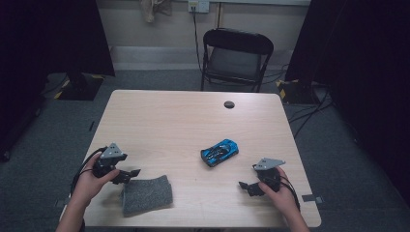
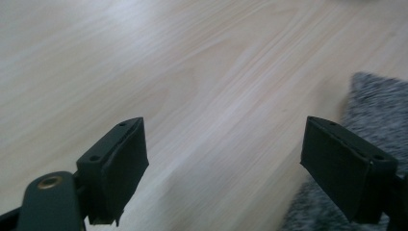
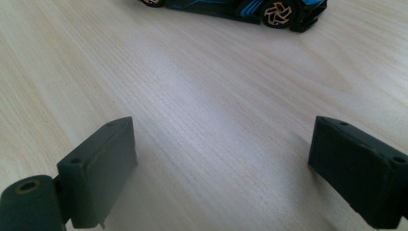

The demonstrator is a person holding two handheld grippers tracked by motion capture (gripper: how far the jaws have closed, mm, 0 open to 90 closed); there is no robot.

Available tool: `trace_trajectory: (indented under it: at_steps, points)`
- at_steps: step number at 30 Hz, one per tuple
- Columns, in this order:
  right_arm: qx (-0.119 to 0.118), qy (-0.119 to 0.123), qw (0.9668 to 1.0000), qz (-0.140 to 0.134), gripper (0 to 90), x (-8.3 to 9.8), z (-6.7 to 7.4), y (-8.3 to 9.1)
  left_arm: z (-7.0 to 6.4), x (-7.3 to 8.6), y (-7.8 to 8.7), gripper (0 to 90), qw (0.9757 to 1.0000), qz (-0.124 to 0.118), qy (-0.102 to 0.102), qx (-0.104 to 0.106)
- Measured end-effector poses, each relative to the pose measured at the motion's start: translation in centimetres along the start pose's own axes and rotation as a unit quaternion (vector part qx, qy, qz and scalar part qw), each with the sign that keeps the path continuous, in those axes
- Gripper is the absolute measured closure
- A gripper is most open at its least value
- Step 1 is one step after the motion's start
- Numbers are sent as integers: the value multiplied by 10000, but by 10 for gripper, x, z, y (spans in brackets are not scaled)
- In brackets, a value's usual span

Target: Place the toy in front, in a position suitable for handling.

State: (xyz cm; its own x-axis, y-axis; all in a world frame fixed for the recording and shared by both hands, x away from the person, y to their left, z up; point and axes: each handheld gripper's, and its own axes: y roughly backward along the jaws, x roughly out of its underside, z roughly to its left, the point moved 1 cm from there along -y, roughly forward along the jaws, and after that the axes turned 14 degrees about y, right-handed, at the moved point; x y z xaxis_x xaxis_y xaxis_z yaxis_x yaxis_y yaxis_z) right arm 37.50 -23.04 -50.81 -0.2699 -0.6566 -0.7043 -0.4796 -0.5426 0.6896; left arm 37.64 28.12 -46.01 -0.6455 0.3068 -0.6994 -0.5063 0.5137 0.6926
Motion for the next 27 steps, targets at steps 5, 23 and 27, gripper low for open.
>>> trace_trajectory:
  at_steps: [5, 23, 27]
  points:
    - [21, -8, 10000, 1, 87, 0, 0, 0, -14, -9, 4, 158, 9997, -87, -172, 154]
    - [9, -10, 10000, -2, 86, 0, 1, 0, -47, 4, -16, 159, 9963, 379, -527, 567]
    - [3, -10, 10000, -6, 86, 0, 1, 0, -50, 5, -16, 160, 9954, 421, -568, 650]
